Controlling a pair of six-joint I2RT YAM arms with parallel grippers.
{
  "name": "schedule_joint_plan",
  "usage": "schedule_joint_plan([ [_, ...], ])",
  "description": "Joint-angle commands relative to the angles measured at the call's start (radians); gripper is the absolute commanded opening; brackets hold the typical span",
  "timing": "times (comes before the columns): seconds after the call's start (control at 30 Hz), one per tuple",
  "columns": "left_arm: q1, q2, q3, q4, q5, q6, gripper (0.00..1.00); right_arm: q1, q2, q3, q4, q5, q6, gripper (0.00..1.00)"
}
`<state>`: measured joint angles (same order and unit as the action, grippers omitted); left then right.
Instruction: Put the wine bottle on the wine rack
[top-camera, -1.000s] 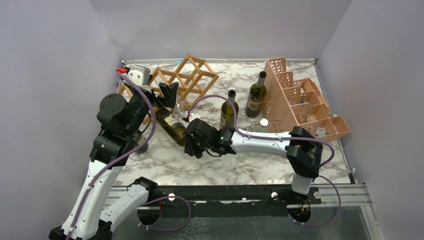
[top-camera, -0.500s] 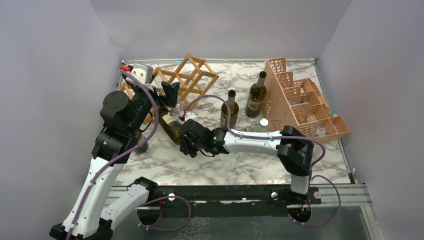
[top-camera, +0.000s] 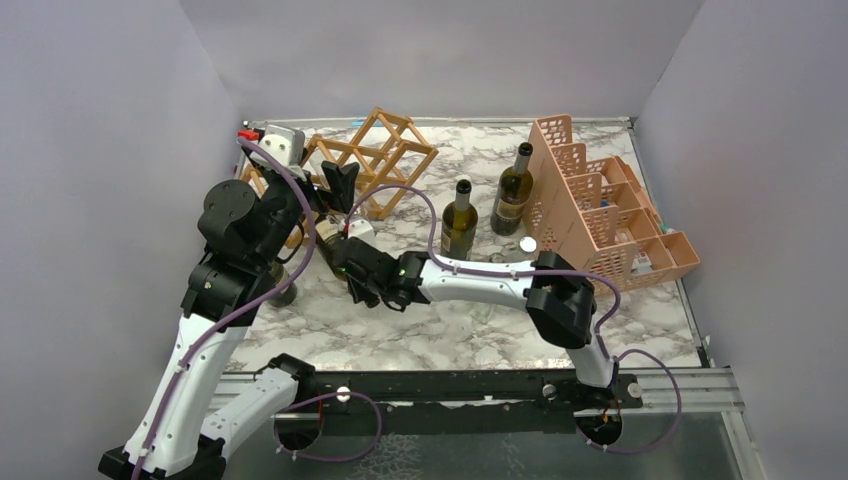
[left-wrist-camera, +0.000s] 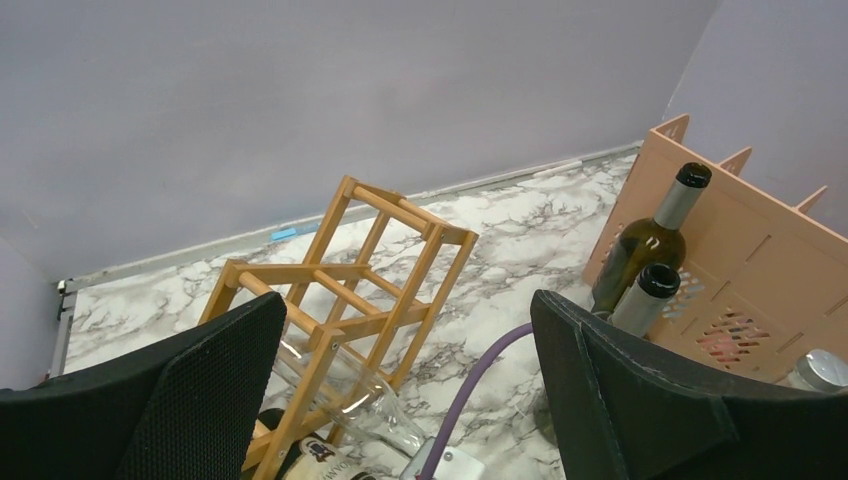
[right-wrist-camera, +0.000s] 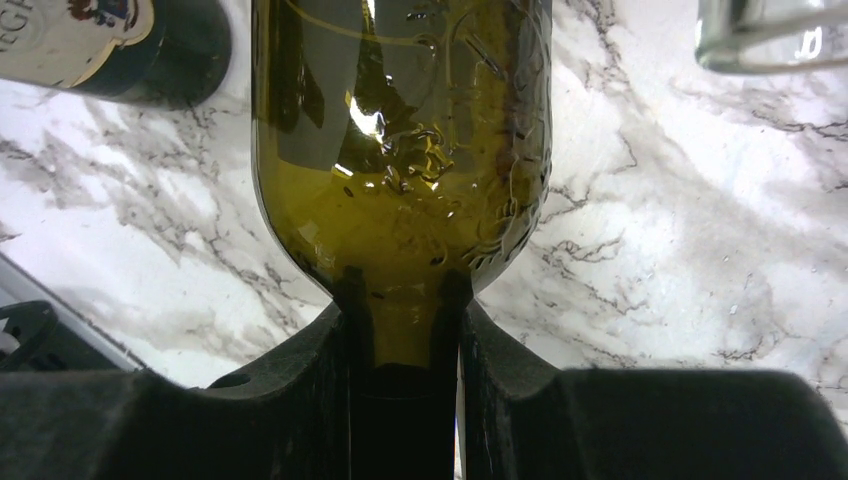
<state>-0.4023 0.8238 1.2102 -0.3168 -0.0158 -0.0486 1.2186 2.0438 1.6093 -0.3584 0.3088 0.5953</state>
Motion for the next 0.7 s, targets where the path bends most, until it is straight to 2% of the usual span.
schedule_joint_plan([
  [0.0, -0.002, -0.003, 0.037, -0.005, -0.010, 0.000, 0.99, 0.001, 0.010, 0.108, 0.073, 0.178, -0.033, 0.09],
  [0.27, -0.001, 0.003, 0.047, -0.009, -0.009, 0.000, 0.99, 0.000, 0.077, 0.188, 0.073, 0.220, -0.077, 0.10],
  [0.67, -0.001, 0.016, 0.064, -0.021, 0.002, -0.006, 0.99, -0.001, 0.135, 0.215, 0.209, 0.233, -0.159, 0.12],
])
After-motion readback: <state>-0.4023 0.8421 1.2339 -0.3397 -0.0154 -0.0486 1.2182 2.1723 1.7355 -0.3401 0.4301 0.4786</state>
